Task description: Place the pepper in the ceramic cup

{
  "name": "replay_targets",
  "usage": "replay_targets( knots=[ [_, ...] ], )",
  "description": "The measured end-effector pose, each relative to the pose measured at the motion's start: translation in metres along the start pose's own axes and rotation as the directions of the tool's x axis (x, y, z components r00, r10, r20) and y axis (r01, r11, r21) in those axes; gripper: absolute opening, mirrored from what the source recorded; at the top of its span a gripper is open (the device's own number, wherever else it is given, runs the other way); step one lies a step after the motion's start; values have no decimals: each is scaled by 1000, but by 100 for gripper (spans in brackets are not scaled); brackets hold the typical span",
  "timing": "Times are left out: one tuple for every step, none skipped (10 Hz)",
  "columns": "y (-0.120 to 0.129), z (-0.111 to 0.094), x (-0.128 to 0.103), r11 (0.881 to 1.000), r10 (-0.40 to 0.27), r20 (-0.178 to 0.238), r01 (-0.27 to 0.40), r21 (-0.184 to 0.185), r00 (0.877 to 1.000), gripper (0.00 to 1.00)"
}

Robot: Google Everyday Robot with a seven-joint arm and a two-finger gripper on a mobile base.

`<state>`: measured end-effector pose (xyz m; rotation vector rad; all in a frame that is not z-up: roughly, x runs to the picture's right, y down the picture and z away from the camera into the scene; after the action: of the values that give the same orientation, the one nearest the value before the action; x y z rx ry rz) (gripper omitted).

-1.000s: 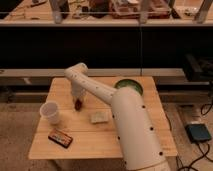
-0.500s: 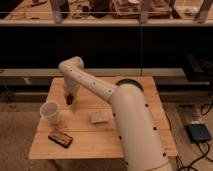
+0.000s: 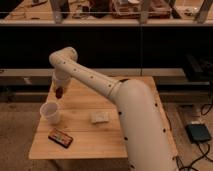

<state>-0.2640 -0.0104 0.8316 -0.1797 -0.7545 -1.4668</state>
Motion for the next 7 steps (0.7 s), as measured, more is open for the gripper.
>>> replay_targets(
  knots=[
    [-11,-14,-5,999,-11,4,11,40,1000,31],
    [-18,-23,-11,997,-16,18,15,77,1000,31],
    [-24,-32,-18,994,-24,33,20,109,999,31],
    [-28,-40,-28,990,-38,52,30,139,998,31],
    [-29,-43,-37,988,-52,68,41,149,996,31],
    [-29,-41,-50,987,-74,90,60,150,993,31],
    [-28,-33,-67,987,-98,123,80,141,988,31]
  ],
)
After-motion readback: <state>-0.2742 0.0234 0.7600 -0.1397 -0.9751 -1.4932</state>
